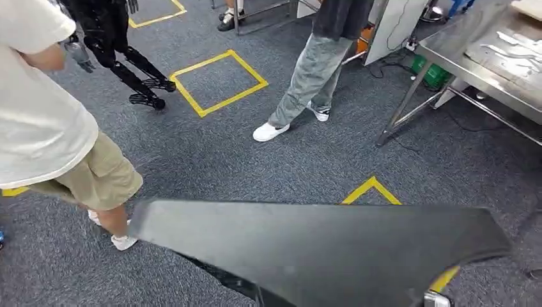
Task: Take the parts from the cabinet and place them on the table.
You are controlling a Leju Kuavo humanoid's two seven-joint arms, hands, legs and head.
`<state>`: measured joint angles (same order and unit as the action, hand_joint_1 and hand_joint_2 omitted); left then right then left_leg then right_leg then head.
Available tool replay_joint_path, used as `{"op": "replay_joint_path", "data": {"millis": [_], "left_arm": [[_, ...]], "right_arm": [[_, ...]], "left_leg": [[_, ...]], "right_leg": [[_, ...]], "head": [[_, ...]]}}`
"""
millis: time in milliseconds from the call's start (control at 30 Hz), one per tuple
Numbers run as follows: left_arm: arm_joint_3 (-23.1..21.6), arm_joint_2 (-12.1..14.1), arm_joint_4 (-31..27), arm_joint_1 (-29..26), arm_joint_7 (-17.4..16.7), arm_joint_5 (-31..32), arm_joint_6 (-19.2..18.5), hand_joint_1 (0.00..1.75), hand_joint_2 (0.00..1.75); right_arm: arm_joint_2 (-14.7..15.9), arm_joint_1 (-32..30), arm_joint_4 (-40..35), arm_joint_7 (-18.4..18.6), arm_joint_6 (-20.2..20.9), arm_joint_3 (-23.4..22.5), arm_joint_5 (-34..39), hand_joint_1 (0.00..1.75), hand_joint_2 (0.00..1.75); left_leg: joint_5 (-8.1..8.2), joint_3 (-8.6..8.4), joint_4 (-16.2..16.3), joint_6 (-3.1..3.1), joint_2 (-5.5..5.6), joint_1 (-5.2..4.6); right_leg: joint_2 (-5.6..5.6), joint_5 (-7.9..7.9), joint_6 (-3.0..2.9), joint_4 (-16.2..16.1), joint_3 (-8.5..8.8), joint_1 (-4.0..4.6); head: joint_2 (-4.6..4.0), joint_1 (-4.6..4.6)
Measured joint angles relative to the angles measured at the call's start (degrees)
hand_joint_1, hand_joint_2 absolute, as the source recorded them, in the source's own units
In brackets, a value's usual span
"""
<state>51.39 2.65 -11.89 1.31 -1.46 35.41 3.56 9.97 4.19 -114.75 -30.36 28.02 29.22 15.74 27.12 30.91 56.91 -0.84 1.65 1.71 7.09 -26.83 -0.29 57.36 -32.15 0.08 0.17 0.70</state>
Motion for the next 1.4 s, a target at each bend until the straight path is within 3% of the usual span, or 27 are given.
{"op": "replay_joint_path", "data": {"millis": [67, 133, 167, 200, 233, 300, 333, 367, 500, 567, 600, 667, 700, 733, 800, 833, 867, 1000, 1033, 1067, 1100, 1167, 1200, 1267, 1333, 1367, 1400], "left_arm": [[0.0, 0.04, 0.0, 0.06, -0.02, 0.24, -0.33, 0.0, 1.75], [0.0, 0.02, 0.0, -0.32, -0.22, 1.48, 0.25, 0.0, 1.75], [0.0, 0.04, 0.0, -0.47, -0.2, 2.12, 1.41, 0.0, 1.75], [0.0, 0.04, 0.0, -0.47, 0.04, 2.54, 2.54, 0.0, 1.75], [0.0, 0.06, 0.0, -0.4, 0.53, 2.82, 3.46, 0.0, 1.75], [0.0, 0.17, 0.0, -0.17, 1.33, 2.93, 4.07, 0.0, 1.75], [0.04, 0.2, 0.0, -0.15, 1.7, 2.84, 3.81, 0.0, 1.75], [0.17, 0.2, 0.0, -0.12, 2.09, 2.58, 3.26, 0.0, 1.75], [1.03, 0.39, 0.0, 0.13, 3.39, 1.77, 1.66, 0.0, 1.75], [1.49, 0.68, -0.04, 0.26, 3.69, 1.62, 1.07, 0.0, 1.75], [1.58, 0.72, -0.04, 0.13, 3.76, 1.57, 0.98, 0.0, 1.75], [1.94, 0.85, -0.02, -0.24, 3.91, 1.31, 0.83, 0.0, 1.75], [2.01, 0.85, -0.02, -0.34, 3.91, 1.29, 0.7, 0.0, 1.75], [2.05, 0.83, -0.02, -0.33, 3.91, 1.29, 0.5, 0.0, 1.75], [2.27, 0.85, -0.02, -0.17, 3.93, 1.27, -0.09, 0.0, 1.75], [2.38, 0.85, -0.02, -0.18, 4.02, 1.27, -0.22, 0.0, 1.75], [2.54, 0.85, -0.02, -0.14, 4.09, 1.27, -0.44, 0.0, 1.75], [2.78, 0.85, -0.04, 0.14, 4.15, 1.29, -1.03, 0.0, 1.75], [2.78, 0.76, -0.04, 0.29, 4.2, 1.29, -1.07, 0.0, 1.75], [2.8, 0.76, -0.04, 0.29, 4.26, 1.29, -1.07, 0.0, 1.75], [2.82, 0.76, -0.04, 0.11, 4.26, 1.29, -1.07, 0.0, 1.75], [2.82, 0.7, -0.02, -0.18, 4.24, 1.29, -1.09, 0.0, 1.75], [2.84, 0.7, -0.02, -0.2, 4.24, 1.31, -1.09, 0.0, 1.75], [2.84, 0.7, -0.02, -0.03, 4.24, 1.31, -1.18, 0.0, 1.75], [2.84, 0.57, -0.02, 0.19, 4.26, 1.33, -1.42, 0.0, 1.75], [2.84, 0.14, -0.02, 0.2, 4.35, 1.4, -1.66, 0.0, 1.75], [2.84, -0.11, -0.04, 0.22, 4.48, 1.51, -1.84, 0.0, 1.75]], "right_arm": [[0.02, 0.16, 0.0, 0.0, 0.09, 0.04, 0.09, 1.75, 1.75], [0.02, -0.01, 0.07, 0.0, 0.5, 0.09, 0.33, 1.75, 1.75], [0.02, -0.15, 0.22, 0.0, 0.77, 0.11, 0.37, 1.75, 1.75], [0.02, -0.26, 0.33, 0.02, 0.72, 0.15, 0.35, 1.75, 1.75], [0.02, -0.32, 0.42, 0.07, 0.59, 0.15, 0.28, 1.75, 1.75], [0.02, -0.26, 0.39, 0.13, 0.44, 0.15, 0.13, 1.75, 1.75], [0.04, -0.23, 0.35, 0.13, 0.35, 0.15, 0.11, 1.75, 1.75], [0.04, -0.15, 0.35, 0.13, 0.29, 0.15, 0.13, 1.75, 1.75], [0.15, -0.45, 0.33, 0.09, 0.28, 0.13, 0.28, 1.75, 1.75], [0.17, -0.4, 0.31, 0.04, 0.52, 0.15, 0.39, 1.75, 1.75], [0.17, -0.37, 0.33, 0.07, 0.61, 0.17, 0.42, 1.75, 1.75], [0.17, -0.54, 0.37, 0.09, 0.66, 0.17, 0.46, 1.75, 1.75], [0.17, -0.56, 0.37, 0.09, 0.66, 0.17, 0.46, 1.75, 1.75], [0.17, -0.56, 0.37, 0.11, 0.68, 0.17, 0.46, 1.75, 1.75], [0.17, -0.55, 0.37, 0.22, 0.68, 0.22, 0.46, 1.75, 1.75], [0.17, -0.53, 0.37, 0.31, 0.68, 0.22, 0.46, 1.75, 1.75], [0.17, -0.47, 0.44, 0.31, 0.68, 0.22, 0.48, 1.75, 1.75], [0.17, -0.36, 0.48, 0.35, 0.59, 0.31, 0.52, 1.75, 1.75], [0.17, -0.38, 0.44, 0.35, 0.61, 0.31, 0.52, 1.75, 1.75], [0.2, -0.14, 0.42, 0.35, 0.61, 0.31, 0.52, 1.75, 1.75], [0.2, 0.03, 0.44, 0.35, 0.61, 0.31, 0.52, 1.75, 1.75], [0.2, -0.01, 0.46, 0.35, 0.61, 0.33, 0.52, 1.75, 1.75], [0.2, -0.05, 0.5, 0.35, 0.61, 0.37, 0.52, 1.75, 1.75], [0.22, -0.05, 0.52, 0.35, 0.61, 0.37, 0.52, 1.75, 1.75], [0.22, 0.06, 0.5, 0.35, 0.63, 0.37, 0.59, 1.75, 1.75], [0.22, 0.24, 0.5, 0.33, 0.66, 0.37, 0.7, 1.75, 1.75], [0.22, 0.41, 0.5, 0.35, 0.7, 0.37, 0.76, 1.75, 1.75]], "left_leg": [[0.11, -0.02, 0.0, -0.65, -1.07, -0.21], [0.3, 0.01, 0.05, -0.82, -2.51, -0.47], [0.41, 0.0, 0.07, -0.81, -3.29, -0.48], [0.53, -0.08, 0.07, -0.79, -3.91, -0.49], [0.7, -0.28, 0.07, -0.73, -4.53, -0.5], [1.05, -1.04, -0.02, -0.37, -5.56, -0.51], [1.22, -1.46, -0.32, -0.27, -5.99, -0.46], [1.44, -1.74, -0.39, 0.08, -6.53, -0.73], [1.85, -2.99, -1.29, 1.24, -9.0, -0.97], [4.13, -1.49, 2.39, 1.31, -3.91, -0.59], [6.48, 0.82, 6.98, 1.35, -2.6, -0.47], [10.06, 6.2, 16.74, 1.6, -1.99, -0.58], [9.72, 7.73, 18.64, 1.66, -1.99, -0.58], [7.93, 7.7, 17.48, 1.63, -1.94, -0.58], [1.95, 4.28, 8.61, 1.46, -1.39, -0.53], [-0.59, 2.22, 3.66, 1.36, -0.03, -0.51], [-0.48, 1.31, 1.28, 1.1, 3.17, -0.42], [-0.56, 0.71, 0.0, -0.06, 1.3, -0.61], [-0.76, 0.64, -0.25, -0.44, 0.49, -0.29], [-0.62, 0.58, -0.26, -0.78, -0.03, -0.3], [-0.54, 0.55, -0.26, -0.99, -0.77, -0.39], [-0.32, 0.55, -0.23, -1.08, -2.35, -0.5], [-0.19, 0.5, -0.22, -1.05, -3.02, -0.5], [0.08, 0.12, -0.23, -0.89, -4.33, -0.51], [0.46, -0.65, -0.3, -0.71, -5.48, -0.59], [0.57, -1.07, -0.53, -0.59, -5.9, -0.54], [0.8, -1.22, -0.61, -0.14, -6.41, -0.83]], "right_leg": [[-5.29, -3.0, 0.71, 4.6, -2.07, 0.22], [-6.63, -7.47, 1.29, 14.48, -7.12, -0.28], [-6.75, -8.38, 1.42, 18.14, -9.13, -0.42], [-6.81, -7.74, 1.48, 18.86, -9.78, -0.51], [-6.89, -5.7, 1.43, 16.63, -8.91, -0.52], [-8.04, -0.03, 0.73, 6.38, -3.8, -0.26], [-10.4, 1.8, -0.03, 1.1, -1.13, 0.27], [-12.11, 0.69, -0.42, -0.27, -0.49, 0.98], [-9.28, 0.96, -1.39, -1.24, -0.29, 1.22], [-8.26, 1.5, -1.71, -2.08, 0.49, 0.42], [-7.67, 1.5, -1.92, -1.97, 0.45, 0.37], [-6.13, 1.28, -2.16, -1.74, 0.36, 0.45], [-5.26, 1.15, -2.14, -1.48, 0.34, 0.47], [-4.5, 0.94, -2.03, -1.21, 0.43, 0.47], [-3.07, 0.45, -1.75, -0.85, 0.95, 0.39], [-2.49, 0.19, -1.5, -0.69, 1.19, 0.31], [-1.96, -0.07, -1.15, -0.44, 1.12, 0.36], [0.61, 0.25, 0.24, -0.55, 0.2, -0.05], [-1.03, -0.16, 0.42, 0.14, 0.11, -0.11], [-4.15, -1.5, 0.86, 2.05, -0.75, 0.2], [-5.81, -3.77, 1.26, 5.97, -2.78, 0.04], [-6.6, -7.65, 1.8, 15.43, -7.81, -0.39], [-6.73, -8.0, 1.92, 17.93, -9.27, -0.52], [-6.92, -4.67, 1.83, 14.68, -8.04, -0.61], [-8.5, 0.78, 0.86, 3.56, -2.24, -0.13], [-11.73, 1.07, -0.05, -0.69, -0.25, 0.62], [-11.96, 0.76, -0.54, -0.87, -0.14, 0.8]], "head": [[0.0, -0.02], [0.0, -0.02], [0.0, -0.04], [0.0, -0.04], [0.0, -0.04], [0.0, -0.04], [0.0, -0.04], [0.0, -0.04], [0.0, -0.02], [0.0, -0.02], [0.0, -0.02], [0.0, -0.02], [0.0, 0.0], [0.0, 0.0], [0.0, 0.0], [0.0, -0.02], [0.0, -0.02], [0.0, -0.04], [0.0, 0.0], [0.0, -0.13], [0.0, -0.09], [0.0, -0.11], [0.0, -0.09], [0.0, -0.09], [0.0, -0.11], [0.0, -0.09], [0.0, -0.09]]}}
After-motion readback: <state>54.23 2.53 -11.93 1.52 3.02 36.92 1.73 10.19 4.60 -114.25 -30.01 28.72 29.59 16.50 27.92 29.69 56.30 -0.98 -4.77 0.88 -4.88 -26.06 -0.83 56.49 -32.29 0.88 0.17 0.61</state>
